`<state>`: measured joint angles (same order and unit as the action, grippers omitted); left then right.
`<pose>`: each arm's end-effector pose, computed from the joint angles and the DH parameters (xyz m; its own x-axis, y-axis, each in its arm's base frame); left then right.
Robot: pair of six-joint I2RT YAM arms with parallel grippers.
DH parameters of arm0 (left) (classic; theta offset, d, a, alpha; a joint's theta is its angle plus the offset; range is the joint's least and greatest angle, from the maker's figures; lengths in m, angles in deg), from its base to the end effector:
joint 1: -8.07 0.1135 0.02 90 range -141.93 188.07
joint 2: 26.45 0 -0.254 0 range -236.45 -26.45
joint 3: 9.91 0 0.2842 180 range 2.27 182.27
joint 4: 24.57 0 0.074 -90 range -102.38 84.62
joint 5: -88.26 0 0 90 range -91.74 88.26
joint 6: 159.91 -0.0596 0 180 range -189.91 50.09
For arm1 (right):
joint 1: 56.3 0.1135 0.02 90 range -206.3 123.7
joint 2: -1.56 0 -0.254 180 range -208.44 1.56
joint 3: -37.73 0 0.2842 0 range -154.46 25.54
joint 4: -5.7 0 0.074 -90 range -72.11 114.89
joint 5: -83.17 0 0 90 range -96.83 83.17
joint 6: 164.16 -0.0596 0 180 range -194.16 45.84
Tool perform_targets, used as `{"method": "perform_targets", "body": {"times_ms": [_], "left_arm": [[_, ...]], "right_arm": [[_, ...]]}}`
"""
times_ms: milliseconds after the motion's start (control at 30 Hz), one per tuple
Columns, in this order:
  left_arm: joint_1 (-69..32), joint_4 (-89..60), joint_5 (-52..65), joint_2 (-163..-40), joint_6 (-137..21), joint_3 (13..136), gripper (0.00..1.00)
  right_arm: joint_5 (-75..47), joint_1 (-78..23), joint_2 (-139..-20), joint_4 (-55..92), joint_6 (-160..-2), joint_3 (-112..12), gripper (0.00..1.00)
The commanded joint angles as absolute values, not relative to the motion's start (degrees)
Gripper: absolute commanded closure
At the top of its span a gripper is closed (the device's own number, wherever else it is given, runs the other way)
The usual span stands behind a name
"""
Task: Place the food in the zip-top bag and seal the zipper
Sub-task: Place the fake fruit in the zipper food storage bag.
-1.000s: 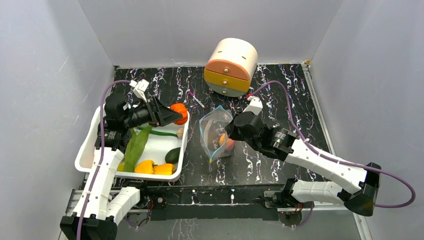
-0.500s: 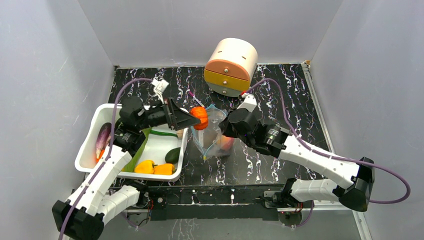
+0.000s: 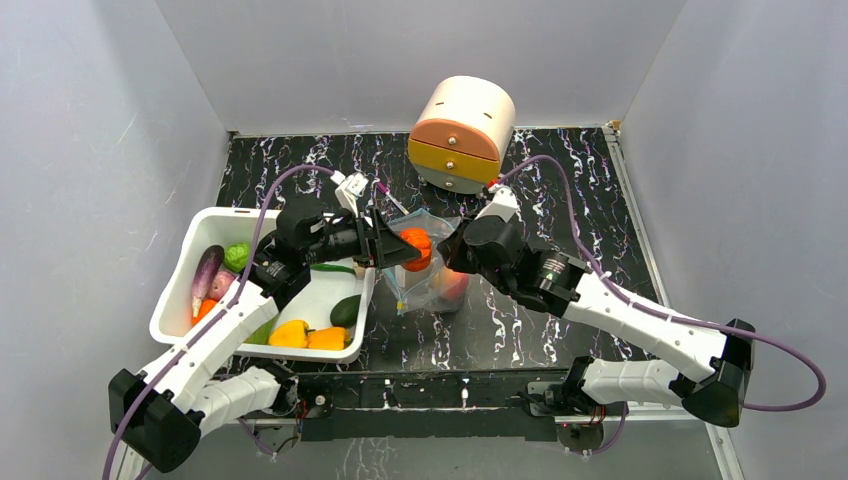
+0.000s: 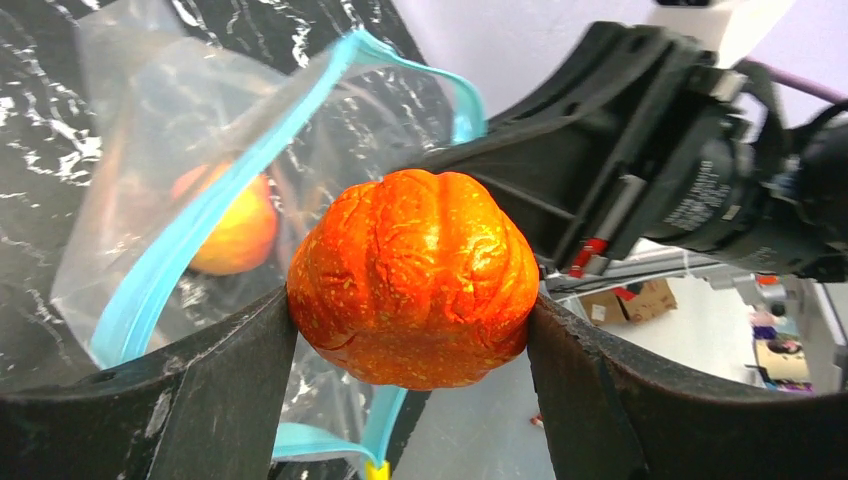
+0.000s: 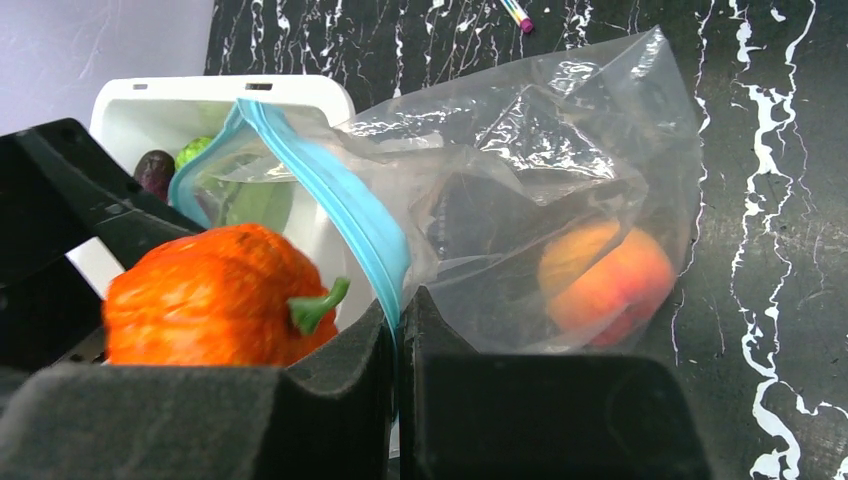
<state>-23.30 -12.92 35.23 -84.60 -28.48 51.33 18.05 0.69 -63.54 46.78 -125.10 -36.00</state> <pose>0.2290 -0.1816 0.3265 -0.7065 -0.1884 -0.6822 0.6084 0.3306 -0.7214 0.1856 0.2397 0.3178 -0.6247 0.3314 -0.7070 -0.1305 0.8484 0.5130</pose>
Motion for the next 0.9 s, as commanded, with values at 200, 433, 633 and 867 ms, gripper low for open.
{"method": "perform_targets", "body": {"times_ms": [200, 433, 633, 867], "left_arm": [[-23.9, -1.8, 27.3, -85.8, -36.7, 57.2, 0.38], [-24.0, -2.8, 29.4, -85.8, -35.8, 58.0, 0.22], [-24.0, -2.7, 29.4, -84.6, -36.9, 58.3, 0.14], [-23.9, -1.9, 28.9, -83.5, -38.2, 59.0, 0.09]], "right_arm": [[17.5, 0.9, -60.6, 44.0, -124.0, -37.8, 1.0], [17.2, 0.9, -60.3, 43.7, -123.9, -37.6, 1.0], [17.0, 0.9, -60.1, 43.8, -123.6, -37.5, 1.0], [17.1, 0.9, -59.8, 43.9, -123.6, -37.3, 1.0]]}}
